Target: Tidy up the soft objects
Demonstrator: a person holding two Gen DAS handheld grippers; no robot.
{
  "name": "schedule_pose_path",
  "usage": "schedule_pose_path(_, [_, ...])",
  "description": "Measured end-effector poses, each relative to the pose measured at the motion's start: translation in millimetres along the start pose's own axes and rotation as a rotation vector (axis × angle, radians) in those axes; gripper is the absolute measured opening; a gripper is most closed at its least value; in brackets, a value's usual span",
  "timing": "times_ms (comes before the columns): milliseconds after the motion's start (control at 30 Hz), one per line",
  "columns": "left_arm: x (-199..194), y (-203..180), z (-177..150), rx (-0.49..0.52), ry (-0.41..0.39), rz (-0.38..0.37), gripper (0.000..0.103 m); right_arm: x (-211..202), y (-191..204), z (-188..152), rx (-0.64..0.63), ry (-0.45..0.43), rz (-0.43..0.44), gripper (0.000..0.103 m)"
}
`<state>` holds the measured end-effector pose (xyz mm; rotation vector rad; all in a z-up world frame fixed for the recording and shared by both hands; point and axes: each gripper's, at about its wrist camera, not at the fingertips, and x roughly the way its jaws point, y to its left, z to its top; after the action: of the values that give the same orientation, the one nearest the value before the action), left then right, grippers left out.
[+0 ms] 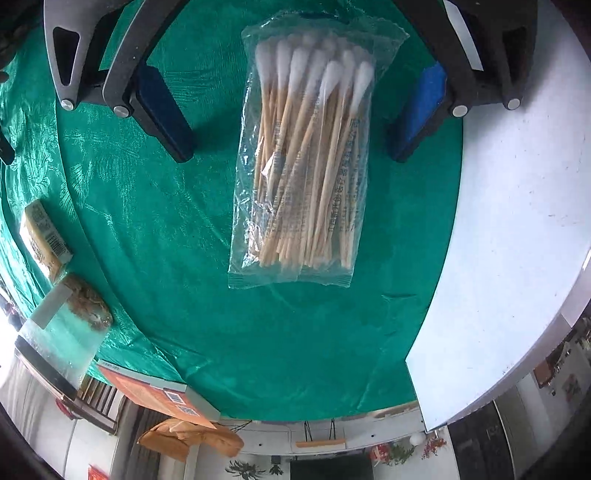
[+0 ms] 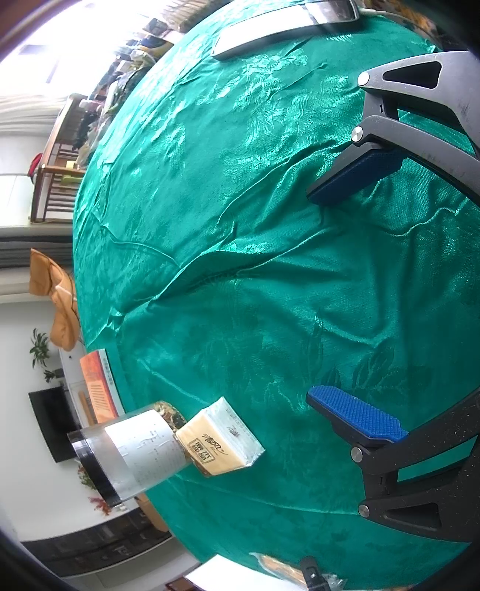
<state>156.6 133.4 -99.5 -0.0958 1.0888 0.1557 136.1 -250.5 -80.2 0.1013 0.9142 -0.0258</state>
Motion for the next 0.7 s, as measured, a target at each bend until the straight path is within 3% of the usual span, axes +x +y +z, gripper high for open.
schedule_pose_path(433, [-7.3, -2.3, -16.5, 0.003, -0.130, 0.011, 0.103, 1.3, 4.9, -1.4, -0.031, 0.012, -0.035, 0.100])
schedule_pose_path(700, [-7.4, -2.0, -16.3, 0.002, -0.133, 0.010, 0.103, 1.5, 5.1, -1.3, -0.031, 0.012, -0.035, 0.100])
